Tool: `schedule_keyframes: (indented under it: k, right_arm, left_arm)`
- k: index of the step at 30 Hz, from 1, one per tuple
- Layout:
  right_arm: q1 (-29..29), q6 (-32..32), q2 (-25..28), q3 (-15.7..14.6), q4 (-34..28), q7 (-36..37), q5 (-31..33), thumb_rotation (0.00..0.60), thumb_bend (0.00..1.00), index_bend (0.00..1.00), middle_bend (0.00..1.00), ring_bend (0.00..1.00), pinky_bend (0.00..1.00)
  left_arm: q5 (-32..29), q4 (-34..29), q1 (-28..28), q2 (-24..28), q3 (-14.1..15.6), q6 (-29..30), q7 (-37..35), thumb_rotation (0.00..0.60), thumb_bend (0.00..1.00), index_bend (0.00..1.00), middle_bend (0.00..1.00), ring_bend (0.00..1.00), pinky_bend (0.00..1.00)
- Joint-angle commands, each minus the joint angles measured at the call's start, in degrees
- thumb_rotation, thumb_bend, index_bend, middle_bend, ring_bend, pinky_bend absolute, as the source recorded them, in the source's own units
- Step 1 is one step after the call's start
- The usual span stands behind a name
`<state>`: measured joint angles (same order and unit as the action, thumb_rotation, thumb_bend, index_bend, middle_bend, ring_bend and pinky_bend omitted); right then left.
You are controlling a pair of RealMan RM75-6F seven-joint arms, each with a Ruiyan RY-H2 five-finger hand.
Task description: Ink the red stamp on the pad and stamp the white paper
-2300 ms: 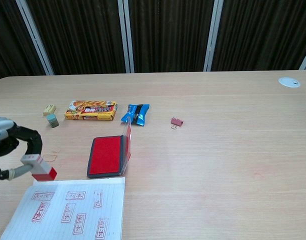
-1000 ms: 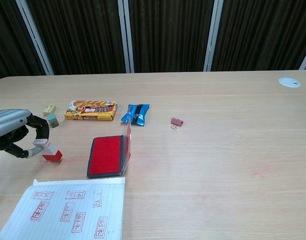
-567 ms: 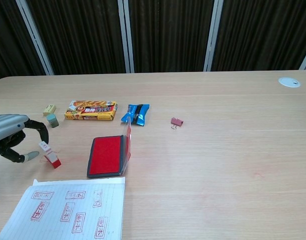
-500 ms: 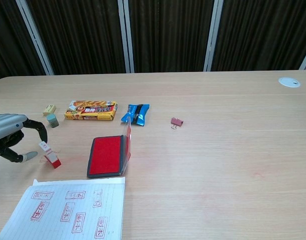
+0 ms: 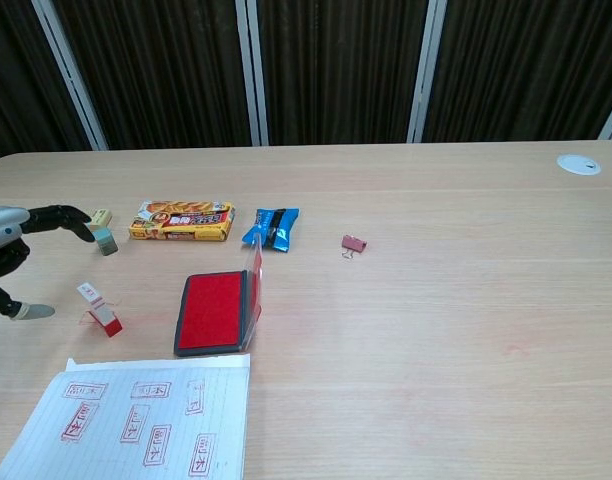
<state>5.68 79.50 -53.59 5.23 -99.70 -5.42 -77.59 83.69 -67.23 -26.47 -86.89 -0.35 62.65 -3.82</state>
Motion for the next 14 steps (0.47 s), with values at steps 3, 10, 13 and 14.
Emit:
schedule_keyframes:
  k: [3, 10, 13, 14]
  right_arm:
    - [-0.26, 0.54, 0.54, -0.05, -0.56, 0.84, -0.65, 0.600, 0.00, 0.00, 0.00, 0.00, 0.00]
    - [-0.67, 1.45, 1.99, -0.13, -1.65, 3.82, -2.45, 0.600, 0.00, 0.00, 0.00, 0.00, 0.00]
    - [-0.71, 1.69, 2.23, -0.18, -1.69, 4.41, -3.08, 0.600, 0.00, 0.00, 0.00, 0.00, 0.00]
    - [-0.72, 1.81, 2.29, -0.20, -1.71, 4.55, -3.33, 0.600, 0.00, 0.00, 0.00, 0.00, 0.00]
  left_arm:
    - [3.30, -8.91, 2.86, 7.12, -0.82, 9.68, 1.17, 0.600, 0.03, 0.19, 0.04, 0.69, 0.77]
    - [1.50, -29.33, 10.39, 17.69, -0.77, 20.98, 16.47, 0.600, 0.00, 0.00, 0.00, 0.04, 0.08]
    - [0.09, -34.22, 11.50, 19.27, -0.64, 21.66, 21.05, 0.600, 0.00, 0.00, 0.00, 0.00, 0.00]
    - [0.02, -35.30, 11.90, 19.46, -0.60, 22.12, 21.97, 0.600, 0.00, 0.00, 0.00, 0.00, 0.00]
